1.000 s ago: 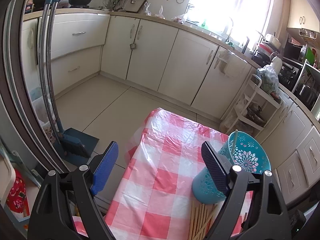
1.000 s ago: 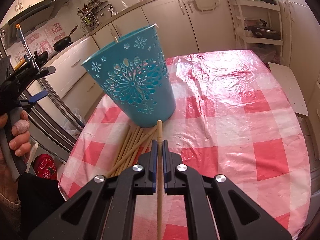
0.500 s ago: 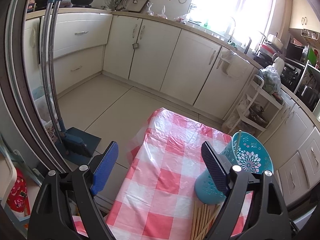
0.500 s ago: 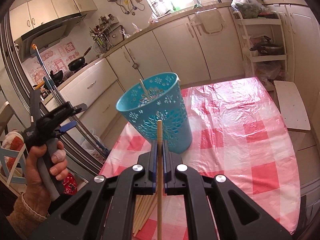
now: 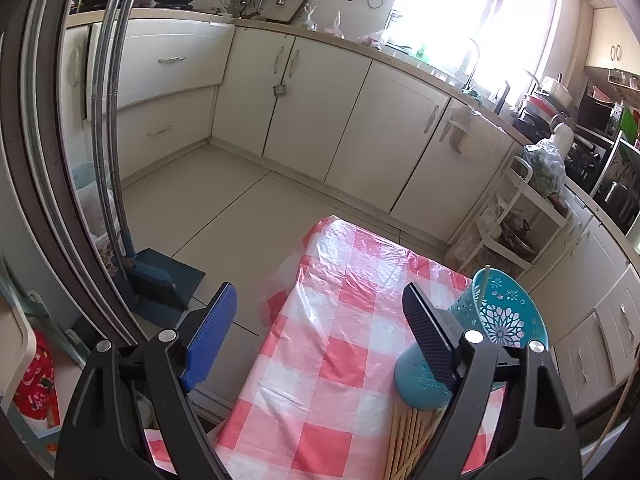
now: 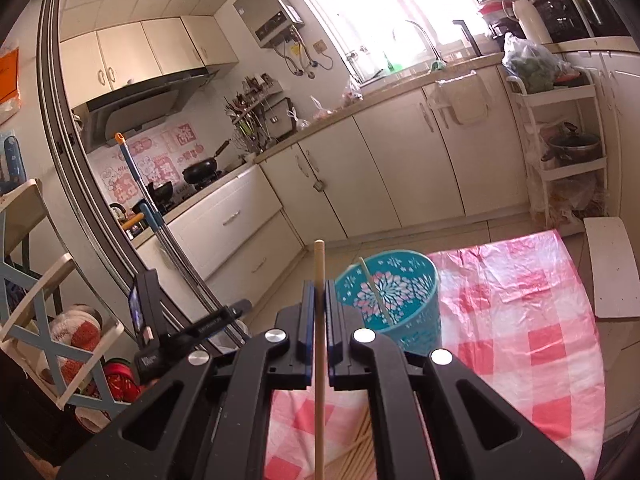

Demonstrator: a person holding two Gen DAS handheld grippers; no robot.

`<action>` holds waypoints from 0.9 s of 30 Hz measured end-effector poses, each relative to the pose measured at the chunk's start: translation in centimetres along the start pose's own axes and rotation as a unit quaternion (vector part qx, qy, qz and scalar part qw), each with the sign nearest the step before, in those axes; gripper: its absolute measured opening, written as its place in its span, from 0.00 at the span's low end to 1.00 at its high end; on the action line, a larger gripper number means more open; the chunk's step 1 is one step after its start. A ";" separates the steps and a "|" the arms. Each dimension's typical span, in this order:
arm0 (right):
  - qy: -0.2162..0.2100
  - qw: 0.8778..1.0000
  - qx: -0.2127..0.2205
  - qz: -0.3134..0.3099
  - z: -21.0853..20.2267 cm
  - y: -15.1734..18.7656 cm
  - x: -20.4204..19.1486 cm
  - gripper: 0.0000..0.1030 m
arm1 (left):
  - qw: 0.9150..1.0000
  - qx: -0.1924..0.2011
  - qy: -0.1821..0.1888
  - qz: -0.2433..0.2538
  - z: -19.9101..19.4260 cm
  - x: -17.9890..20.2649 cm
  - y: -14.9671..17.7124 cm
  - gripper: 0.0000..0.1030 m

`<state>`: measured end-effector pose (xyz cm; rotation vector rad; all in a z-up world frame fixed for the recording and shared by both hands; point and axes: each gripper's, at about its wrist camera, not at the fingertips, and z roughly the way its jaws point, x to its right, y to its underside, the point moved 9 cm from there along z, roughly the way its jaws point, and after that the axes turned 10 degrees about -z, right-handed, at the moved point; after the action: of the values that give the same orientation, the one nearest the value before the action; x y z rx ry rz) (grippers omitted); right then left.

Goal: Organize utensils
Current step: 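Lower the stick into the basket and open the right gripper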

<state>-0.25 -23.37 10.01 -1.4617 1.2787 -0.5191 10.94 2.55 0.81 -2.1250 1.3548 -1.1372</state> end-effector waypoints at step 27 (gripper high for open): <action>0.168 0.983 0.003 -0.081 12.7 -1.2 4.7 0.15 | 1.000 -0.012 0.005 0.007 0.9 0.3 0.5 0.79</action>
<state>12.49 -22.38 5.49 -1.5239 1.4204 -0.9077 11.44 1.93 0.05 -2.1260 1.3928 -1.1323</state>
